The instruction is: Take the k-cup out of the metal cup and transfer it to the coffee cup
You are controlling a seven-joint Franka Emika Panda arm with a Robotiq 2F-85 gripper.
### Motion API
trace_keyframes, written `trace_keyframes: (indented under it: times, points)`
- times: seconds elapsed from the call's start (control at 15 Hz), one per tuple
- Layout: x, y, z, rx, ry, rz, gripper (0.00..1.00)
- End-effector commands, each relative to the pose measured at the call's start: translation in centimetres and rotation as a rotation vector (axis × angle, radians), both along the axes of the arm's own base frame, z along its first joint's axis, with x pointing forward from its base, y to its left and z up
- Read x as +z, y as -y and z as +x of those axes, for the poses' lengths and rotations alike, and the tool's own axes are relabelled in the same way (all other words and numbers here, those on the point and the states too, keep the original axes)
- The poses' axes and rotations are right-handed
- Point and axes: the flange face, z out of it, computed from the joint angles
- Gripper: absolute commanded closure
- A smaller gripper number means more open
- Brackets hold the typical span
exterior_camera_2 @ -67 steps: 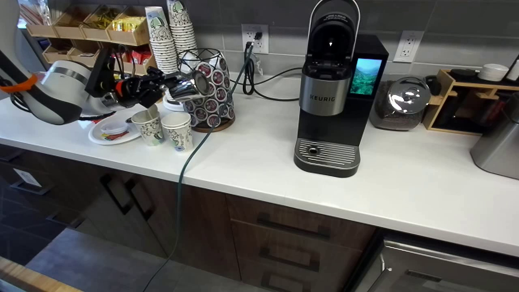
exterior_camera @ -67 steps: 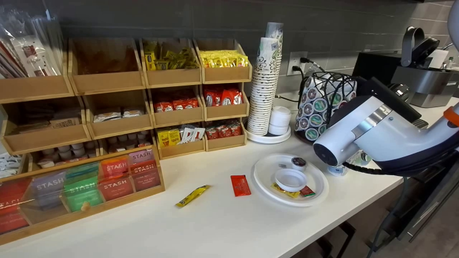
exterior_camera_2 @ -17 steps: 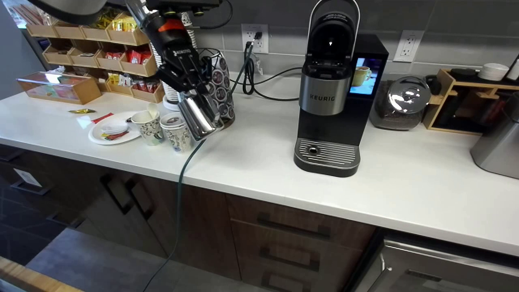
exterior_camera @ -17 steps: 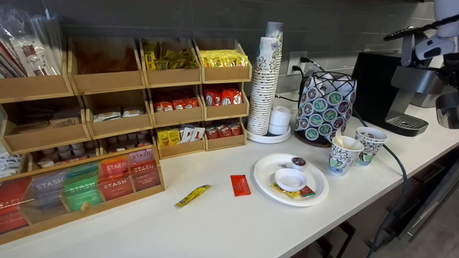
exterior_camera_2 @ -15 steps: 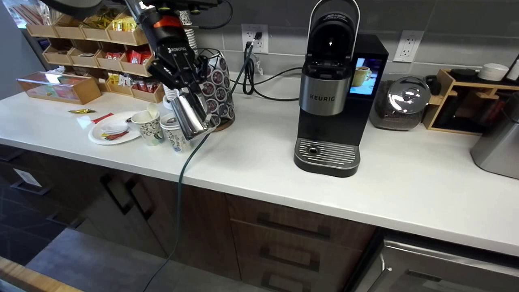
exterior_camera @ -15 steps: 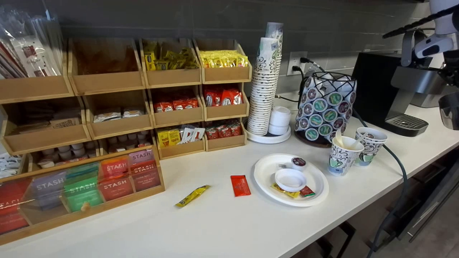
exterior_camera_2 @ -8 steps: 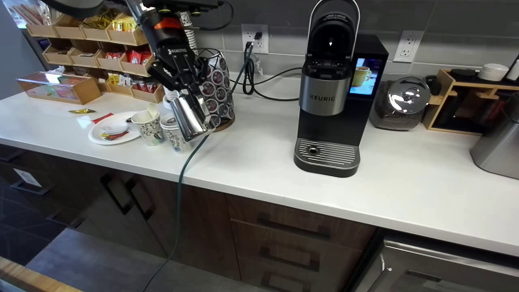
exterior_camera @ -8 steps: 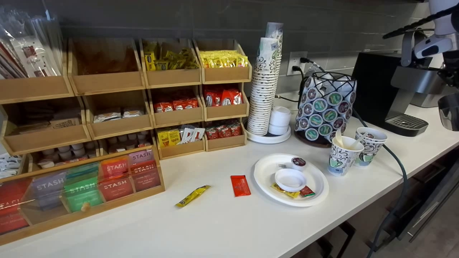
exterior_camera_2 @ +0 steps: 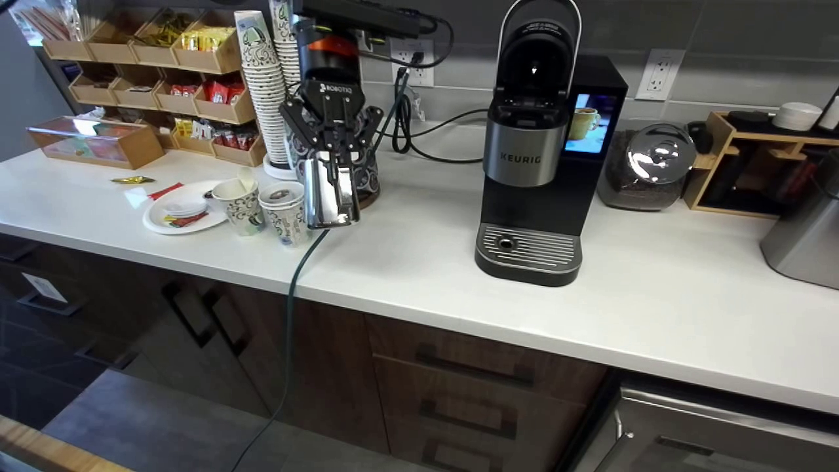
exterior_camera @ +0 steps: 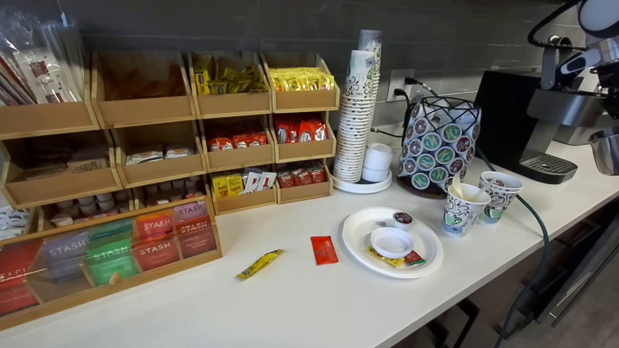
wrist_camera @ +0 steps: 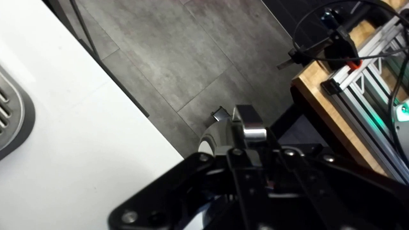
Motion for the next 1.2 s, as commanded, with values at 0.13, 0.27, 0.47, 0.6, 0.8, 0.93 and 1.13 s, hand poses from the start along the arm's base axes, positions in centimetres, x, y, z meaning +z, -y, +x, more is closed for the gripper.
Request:
trace_keyframes:
  times: [0.13,0.27,0.47,0.6,0.8,0.93,1.13]
  points:
    - [-0.9,2.2,1.2,-0.265,-0.057,0.113,0.96]
    - [-1.5,2.3,0.8,-0.207,-0.063,0.099,0.83]
    - [-1.4,2.1,1.3,-0.274,-0.005,0.156,0.96]
    - [-1.8,2.0,1.2,-0.353,0.050,0.229,0.96]
    - [-2.8,2.8,1.0,-0.458,0.132,0.301,0.96]
    - [-3.7,4.0,1.1,-0.516,0.223,0.296,0.96]
    - [-5.1,4.8,0.7,-0.624,0.344,0.282,0.96]
